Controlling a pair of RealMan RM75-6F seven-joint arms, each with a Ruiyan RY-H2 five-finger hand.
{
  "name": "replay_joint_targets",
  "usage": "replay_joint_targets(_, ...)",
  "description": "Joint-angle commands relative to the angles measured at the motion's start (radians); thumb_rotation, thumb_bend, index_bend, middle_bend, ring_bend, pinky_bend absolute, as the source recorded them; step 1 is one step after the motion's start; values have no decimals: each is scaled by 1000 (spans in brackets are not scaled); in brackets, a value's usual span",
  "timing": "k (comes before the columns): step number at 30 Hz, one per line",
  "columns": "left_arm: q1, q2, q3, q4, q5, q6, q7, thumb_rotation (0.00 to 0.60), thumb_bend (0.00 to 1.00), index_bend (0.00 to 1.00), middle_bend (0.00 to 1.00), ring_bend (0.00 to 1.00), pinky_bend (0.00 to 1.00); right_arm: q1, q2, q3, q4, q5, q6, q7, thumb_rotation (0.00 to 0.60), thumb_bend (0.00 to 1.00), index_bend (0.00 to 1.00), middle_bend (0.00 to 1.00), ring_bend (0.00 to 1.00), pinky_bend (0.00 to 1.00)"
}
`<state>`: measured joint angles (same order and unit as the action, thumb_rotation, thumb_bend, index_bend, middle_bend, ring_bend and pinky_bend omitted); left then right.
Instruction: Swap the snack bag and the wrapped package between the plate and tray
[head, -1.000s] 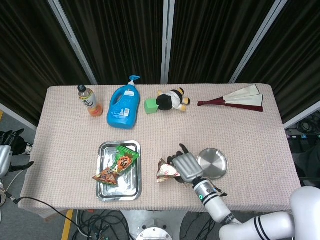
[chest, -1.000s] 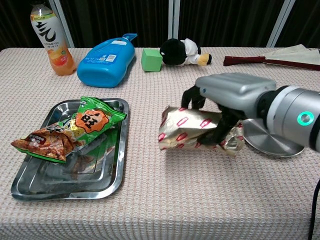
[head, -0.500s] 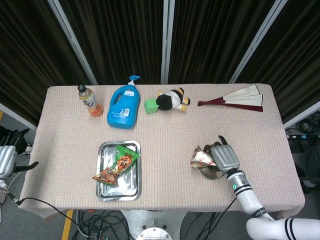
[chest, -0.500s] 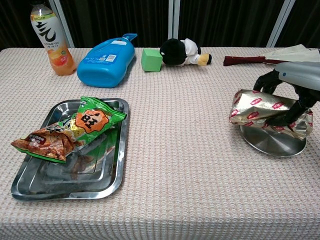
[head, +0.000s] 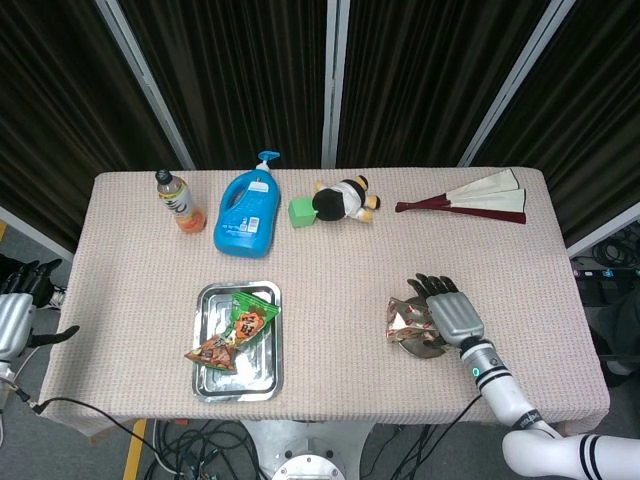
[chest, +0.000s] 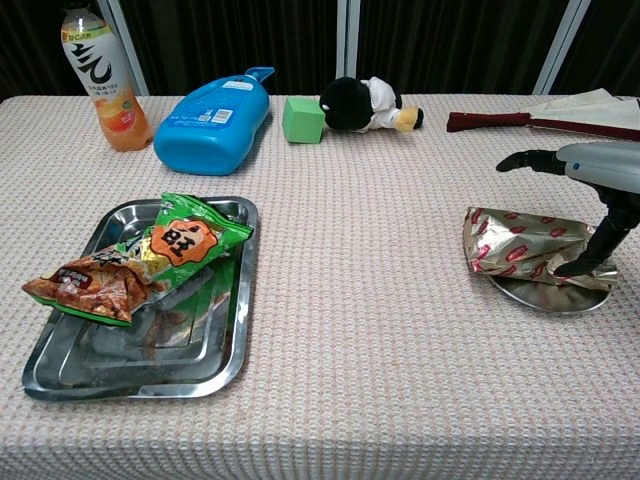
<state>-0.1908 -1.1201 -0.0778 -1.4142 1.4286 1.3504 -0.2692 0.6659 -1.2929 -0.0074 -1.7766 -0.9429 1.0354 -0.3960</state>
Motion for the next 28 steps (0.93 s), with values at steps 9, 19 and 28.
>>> replay_joint_targets(9,12,22,5,-51,47,68,137,600,93,99,121,52,133,-231,261,-48,-49,-321,315,210,600,0,0,0,0,0)
replay_joint_targets(19,31,-3,24,-18,59,100,274,600,93,99,120,38,118,-391,244,-44,227,-361,418,409,600,7,0,0,0,0)
replay_joint_targets(28,53,2,42,-51,65,109,261,600,91,99,105,36,96,-413,221,-19,269,-391,393,395,600,16,0,0,0,0)
